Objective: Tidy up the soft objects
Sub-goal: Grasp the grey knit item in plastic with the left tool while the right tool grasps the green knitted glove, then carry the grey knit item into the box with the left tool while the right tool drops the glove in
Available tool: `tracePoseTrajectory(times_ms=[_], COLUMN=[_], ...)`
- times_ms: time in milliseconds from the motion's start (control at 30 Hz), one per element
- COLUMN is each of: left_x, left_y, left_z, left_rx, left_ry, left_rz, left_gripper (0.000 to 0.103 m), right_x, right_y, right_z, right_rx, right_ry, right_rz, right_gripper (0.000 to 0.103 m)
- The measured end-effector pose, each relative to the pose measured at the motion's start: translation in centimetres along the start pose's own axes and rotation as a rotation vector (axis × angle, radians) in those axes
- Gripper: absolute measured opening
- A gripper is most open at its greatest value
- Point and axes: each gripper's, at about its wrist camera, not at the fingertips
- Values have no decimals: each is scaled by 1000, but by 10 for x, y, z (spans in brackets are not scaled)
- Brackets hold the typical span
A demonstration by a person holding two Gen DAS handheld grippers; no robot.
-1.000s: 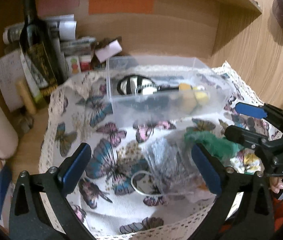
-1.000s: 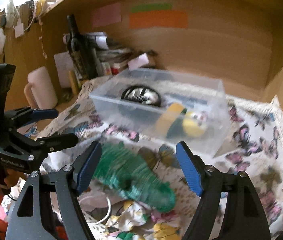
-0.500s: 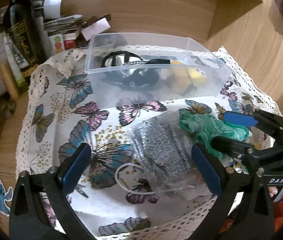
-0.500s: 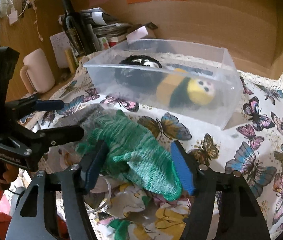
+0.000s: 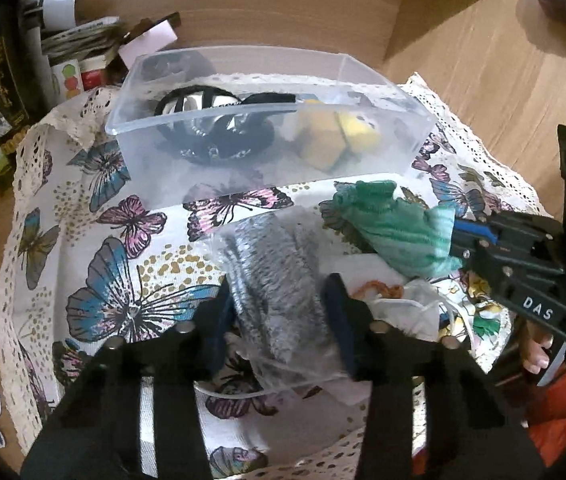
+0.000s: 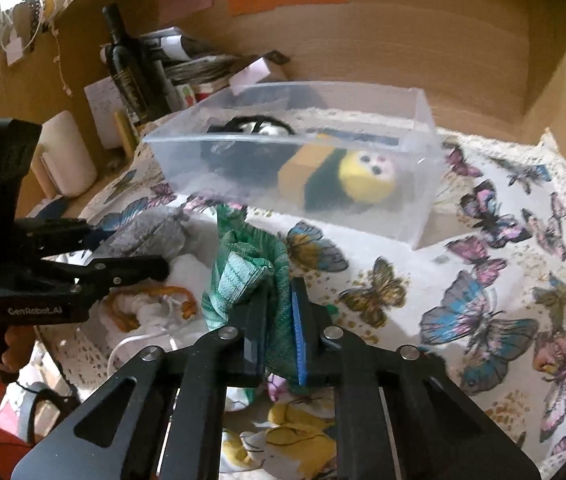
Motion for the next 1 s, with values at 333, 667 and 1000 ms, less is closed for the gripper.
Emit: tracePoseTrajectory(times_ms=[333, 667, 1000], left_x=[2, 2, 2], left_y=[6, 28, 59], left_z=[-30, -69, -89], left_rx=[-122, -265, -386], left_ry=[50, 74, 102], left_rz=[8, 12, 23], left_gripper=[27, 27, 27], right_x=[-7, -11, -9], right_y=[16, 44, 82], right_z=[-24, -52, -67], right_rx=[-93, -222, -333], right_ry=[-52, -96, -130], right_rz=[0, 5, -25], right_gripper=[9, 9, 9])
Point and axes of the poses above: each gripper's, at about its wrist camera, not at the fingertips, and z roughly the way its jaws point, x to its left, y to its top, and after that the axes turned 1 degree about y, right-handed
